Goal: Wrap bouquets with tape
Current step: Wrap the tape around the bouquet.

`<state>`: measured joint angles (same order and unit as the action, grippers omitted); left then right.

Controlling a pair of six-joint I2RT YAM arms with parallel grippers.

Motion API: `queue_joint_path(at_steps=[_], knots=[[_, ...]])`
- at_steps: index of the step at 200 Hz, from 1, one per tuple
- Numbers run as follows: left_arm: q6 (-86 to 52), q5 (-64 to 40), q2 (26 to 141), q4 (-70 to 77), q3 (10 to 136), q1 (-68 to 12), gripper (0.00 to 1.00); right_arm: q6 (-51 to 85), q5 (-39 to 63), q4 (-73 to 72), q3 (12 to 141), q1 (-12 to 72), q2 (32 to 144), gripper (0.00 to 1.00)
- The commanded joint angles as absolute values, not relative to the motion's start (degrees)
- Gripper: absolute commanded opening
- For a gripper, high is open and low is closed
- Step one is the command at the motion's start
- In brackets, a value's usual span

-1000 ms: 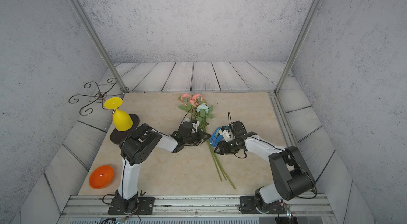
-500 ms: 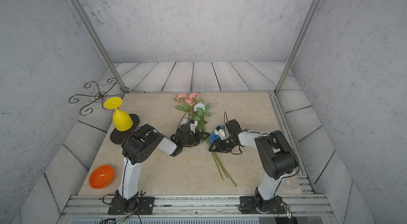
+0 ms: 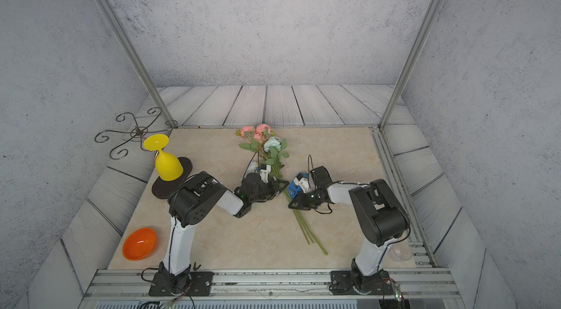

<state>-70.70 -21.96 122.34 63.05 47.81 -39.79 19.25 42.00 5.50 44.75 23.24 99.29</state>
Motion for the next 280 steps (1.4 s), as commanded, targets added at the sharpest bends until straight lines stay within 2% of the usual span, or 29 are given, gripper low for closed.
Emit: queue_joint_path(at_steps=[1, 27, 80, 109, 122, 131, 187, 213, 232, 255, 280], knots=[[-69.27, -20.01, 122.56, 71.12, 46.78, -39.73, 0.00, 19.07, 30.72, 12.13, 45.00, 23.22, 97.56, 0.06], [-69.78, -19.92, 123.69, 72.03, 46.42, -39.73, 0.00, 15.49, 21.43, 19.28, 47.72, 25.82, 95.08, 0.00], [-69.76, -20.03, 123.17, 70.68, 46.30, -39.73, 0.00, 13.72, 17.34, 22.14, 49.06, 26.48, 94.40, 0.00], [-70.17, -21.00, 123.04, 67.57, 46.50, -39.73, 0.03, 10.84, 17.66, 24.65, 51.32, 27.18, 95.44, 0.00], [-70.31, -21.16, 122.87, 66.71, 46.17, -39.73, 0.10, 10.35, 18.62, 24.80, 51.37, 27.69, 95.70, 0.00], [-70.10, -21.12, 122.47, 65.53, 45.92, -39.73, 0.19, 10.27, 19.02, 24.94, 51.40, 28.11, 96.18, 0.00], [-68.82, -21.92, 120.54, 58.37, 47.41, -39.81, 0.37, 12.00, 13.13, 26.01, 52.10, 31.64, 96.95, 0.00], [-64.06, -23.94, 117.71, 41.87, 52.07, -40.49, 0.39, 10.79, 11.59, 26.86, 53.31, 31.94, 97.38, 0.00], [-62.29, -22.50, 115.67, 26.79, 55.04, -41.00, 0.45, 9.95, 10.84, 27.59, 54.74, 32.25, 97.62, 0.00], [-64.06, -21.74, 115.89, 24.88, 55.39, -41.18, 0.52, 8.88, 9.41, 28.44, 56.07, 33.72, 97.65, 0.00], [-69.07, -23.11, 118.59, 29.86, 56.09, -41.64, 0.49, 8.79, 8.50, 27.61, 56.02, 35.10, 98.19, 0.00]])
